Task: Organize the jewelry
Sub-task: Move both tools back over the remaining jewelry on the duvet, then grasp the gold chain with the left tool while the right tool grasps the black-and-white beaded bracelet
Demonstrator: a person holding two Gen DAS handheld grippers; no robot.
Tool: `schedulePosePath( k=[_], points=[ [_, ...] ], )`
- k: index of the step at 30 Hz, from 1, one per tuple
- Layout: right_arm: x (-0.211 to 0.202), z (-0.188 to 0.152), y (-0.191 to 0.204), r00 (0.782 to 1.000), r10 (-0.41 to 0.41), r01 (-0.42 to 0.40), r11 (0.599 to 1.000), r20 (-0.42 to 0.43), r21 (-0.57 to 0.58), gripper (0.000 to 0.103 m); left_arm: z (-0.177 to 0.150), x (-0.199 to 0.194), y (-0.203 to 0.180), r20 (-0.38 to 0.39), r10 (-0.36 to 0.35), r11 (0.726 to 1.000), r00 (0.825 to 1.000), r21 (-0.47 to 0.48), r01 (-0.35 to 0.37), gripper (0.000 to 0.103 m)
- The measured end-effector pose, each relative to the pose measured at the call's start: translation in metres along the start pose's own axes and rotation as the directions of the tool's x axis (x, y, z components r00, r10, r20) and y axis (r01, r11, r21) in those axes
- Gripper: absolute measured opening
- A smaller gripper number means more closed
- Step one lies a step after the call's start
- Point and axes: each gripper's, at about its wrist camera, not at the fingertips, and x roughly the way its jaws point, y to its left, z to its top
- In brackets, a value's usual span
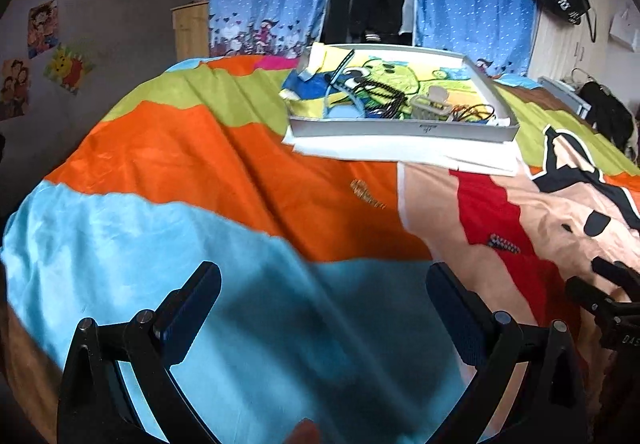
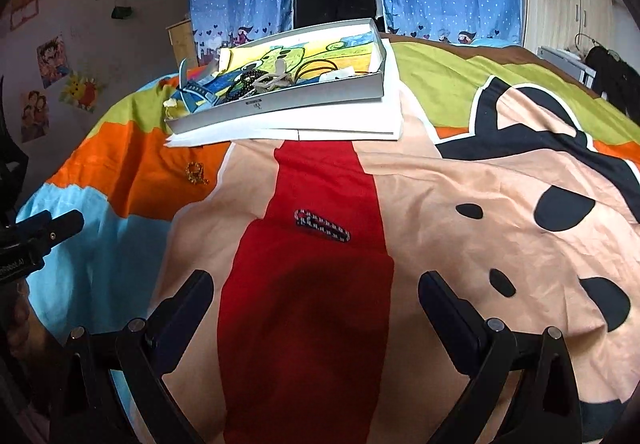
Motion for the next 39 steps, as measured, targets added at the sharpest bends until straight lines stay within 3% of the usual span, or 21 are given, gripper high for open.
schedulePosePath(
  k=[10,17,20,25,28,30,36,39],
  points=[
    [0.043,0.027,-0.02,0.994,0.102,-0.1,0.992,-0.034,0.071,0.103,0.039,0.06,-0.006,0.024,-0.101,0.991,0.995,0.093,0.099,0.101],
    [0.078,0.045,-0.02,0.987,0.128,-0.122,0.991,-0.102,0.06,0.098,0.068,0.103,-0.009,0.014,-0.211,0.969,0.977,0.134,0.207,0.098],
    [0.089,0.05,-0.02,0.984,0.128,-0.123,0.991,-0.123,0.044,0.093,0.073,0.119,-0.013,-0.009,-0.233,0.959,0.972,0.164,0.232,0.088],
    [0.103,0.052,-0.016,0.982,0.116,-0.115,0.993,-0.147,0.015,0.085,0.063,0.147,-0.012,-0.122,-0.232,0.954,0.965,0.165,0.25,0.061],
    [0.113,0.047,-0.015,0.979,0.114,-0.112,0.993,-0.168,0.023,0.08,0.059,0.153,-0.013,-0.151,-0.23,0.952,0.961,0.171,0.255,0.049],
    [0.119,0.042,-0.015,0.976,0.107,-0.104,0.994,-0.191,0.023,0.075,0.058,0.156,-0.015,-0.168,-0.225,0.951,0.96,0.177,0.254,0.044],
    [0.118,0.035,-0.021,0.977,0.093,-0.09,0.996,-0.193,0.027,0.073,0.049,0.168,-0.019,-0.238,-0.202,0.947,0.95,0.198,0.251,0.021],
    [0.116,0.03,-0.027,0.977,0.102,-0.094,0.994,-0.189,0.052,0.07,0.046,0.169,-0.024,-0.257,-0.205,0.941,0.944,0.213,0.262,0.016]
  ],
)
